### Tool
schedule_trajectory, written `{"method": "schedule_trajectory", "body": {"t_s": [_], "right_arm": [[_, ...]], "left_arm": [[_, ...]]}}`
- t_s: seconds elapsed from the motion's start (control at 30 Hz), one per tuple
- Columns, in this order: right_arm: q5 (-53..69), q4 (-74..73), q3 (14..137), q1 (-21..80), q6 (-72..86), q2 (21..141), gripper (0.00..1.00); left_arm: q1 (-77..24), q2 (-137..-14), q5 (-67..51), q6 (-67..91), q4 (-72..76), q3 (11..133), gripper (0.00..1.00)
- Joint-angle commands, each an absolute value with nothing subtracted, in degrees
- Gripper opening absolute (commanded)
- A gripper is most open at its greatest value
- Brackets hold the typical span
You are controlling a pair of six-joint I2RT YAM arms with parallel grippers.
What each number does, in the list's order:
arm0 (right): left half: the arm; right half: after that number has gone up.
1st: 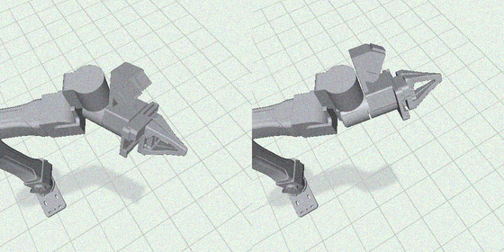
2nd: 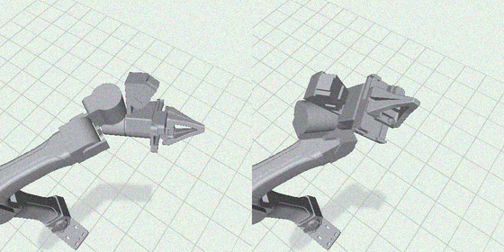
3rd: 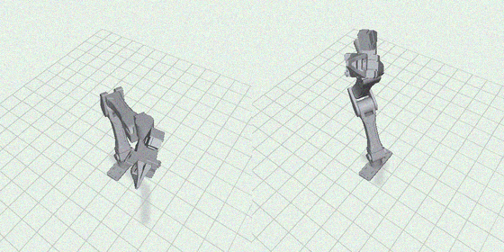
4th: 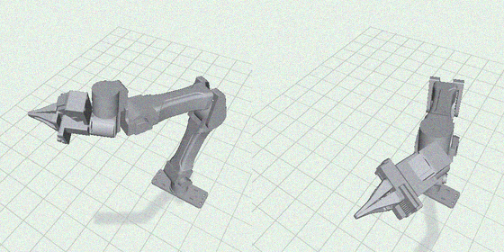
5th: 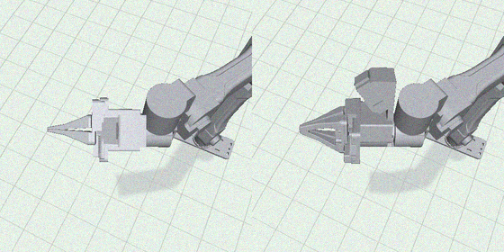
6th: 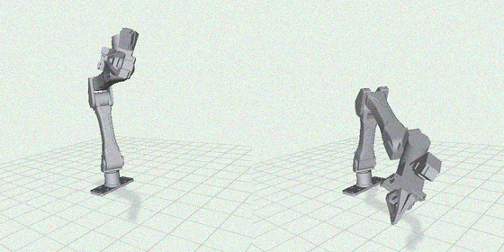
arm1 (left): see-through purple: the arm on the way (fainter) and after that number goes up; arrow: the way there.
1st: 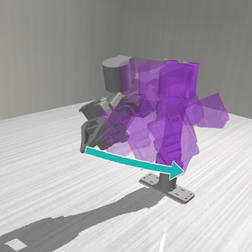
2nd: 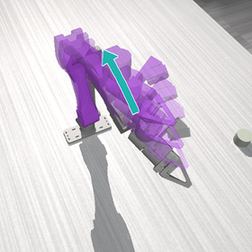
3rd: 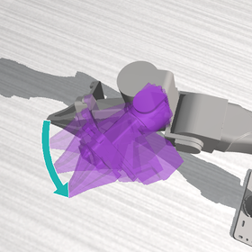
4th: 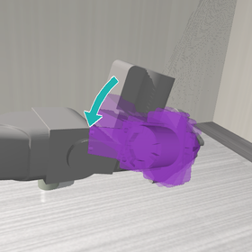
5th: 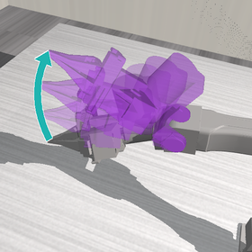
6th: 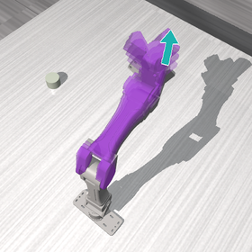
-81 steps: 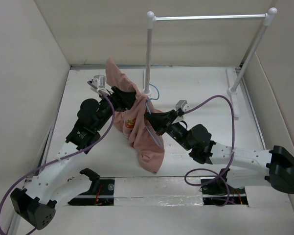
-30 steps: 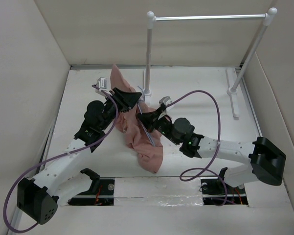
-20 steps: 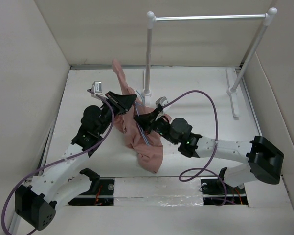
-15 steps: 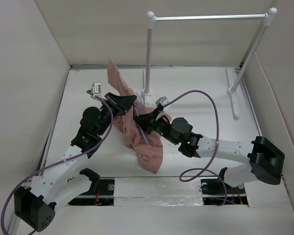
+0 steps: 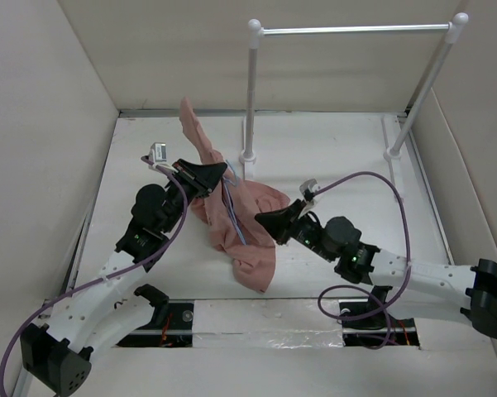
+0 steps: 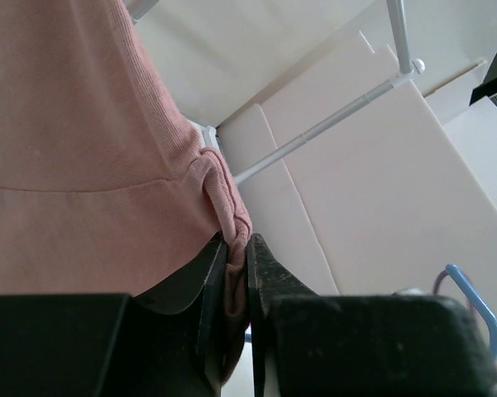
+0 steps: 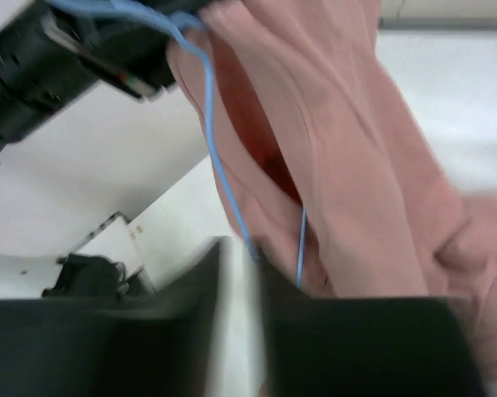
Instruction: Place the t-shirt on the hanger
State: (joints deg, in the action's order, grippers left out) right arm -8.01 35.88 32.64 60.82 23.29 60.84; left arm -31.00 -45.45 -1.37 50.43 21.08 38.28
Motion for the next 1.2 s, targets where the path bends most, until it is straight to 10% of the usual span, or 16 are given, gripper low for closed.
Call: {"method": "schedule_trajectory", "body": {"t_s": [0.0,0.13,0.27,0.37,1.1,1.17], "right_arm": [[-9.84,33.84,26.47,60.82,28.38,57.57,0.0],[-11.25,32.87,22.25,60.82,31.46,58.62,0.0],[-10.9,34.27,20.74,61.35,33.05,60.82,0.38],[-11.86,34.1,22.84,61.35,31.48,63.27,0.47],[-36.65,33.84,39.9,65.56,22.23,88.22,0.52],[-38.92,33.14,40.95,65.57,22.41,89.73,0.31]], "left_arm": [[-30.15,-44.21,-0.7,49.48,24.52,42.19,0.0],[-29.62,-44.03,-0.88,50.62,25.92,42.28,0.0],[-29.62,-43.59,-0.79,51.77,27.16,41.31,0.0],[-29.62,-43.42,-1.05,52.56,27.86,40.87,0.0],[-29.62,-42.63,-0.7,55.11,27.16,39.37,0.0],[-29.62,-42.1,-0.7,55.28,27.07,39.2,0.0]]}}
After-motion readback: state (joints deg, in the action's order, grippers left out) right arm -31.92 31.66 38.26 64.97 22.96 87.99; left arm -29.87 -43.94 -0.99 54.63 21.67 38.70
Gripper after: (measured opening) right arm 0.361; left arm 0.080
